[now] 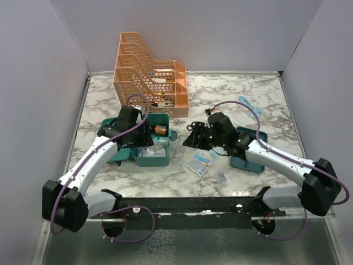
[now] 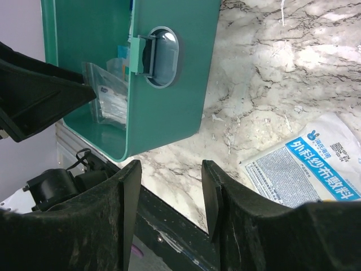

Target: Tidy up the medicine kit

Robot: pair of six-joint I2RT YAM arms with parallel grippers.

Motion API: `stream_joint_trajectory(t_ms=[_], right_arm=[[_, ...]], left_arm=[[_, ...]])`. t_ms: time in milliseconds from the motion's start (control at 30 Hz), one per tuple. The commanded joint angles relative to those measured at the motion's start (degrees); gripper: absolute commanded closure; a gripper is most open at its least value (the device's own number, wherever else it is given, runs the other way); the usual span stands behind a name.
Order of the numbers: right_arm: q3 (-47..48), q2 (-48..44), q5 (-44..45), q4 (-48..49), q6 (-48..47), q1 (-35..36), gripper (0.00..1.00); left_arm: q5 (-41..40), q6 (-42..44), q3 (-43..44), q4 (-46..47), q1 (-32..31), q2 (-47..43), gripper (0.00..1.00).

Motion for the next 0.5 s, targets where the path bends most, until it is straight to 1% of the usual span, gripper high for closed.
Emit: stream_joint_trajectory(t_ms=[0, 133, 333, 467], right_arm=[[0.27, 0.60, -1.58, 2.30, 0.18, 0.00, 0.53], [0.05, 0.62, -1.76, 2.48, 0.03, -0.03, 0.53], [-0.34, 0.77, -1.85, 2.69, 0.11, 0.01, 0.53], [-0.79, 1.12, -1.94, 3.05, 0.31, 0.01, 0.53]], left_arm=[[-7.30, 0.15, 1.85, -2.48, -0.45, -1.82, 0.38], [-7.18, 0.59, 3.31, -2.42, -1.05, -2.36, 0.33], [-2.68, 1.08, 2.90, -2.08, -4.18, -0.82, 0.36], [-3.80, 0.77, 1.81, -2.02, -6.89, 1.60, 0.36]])
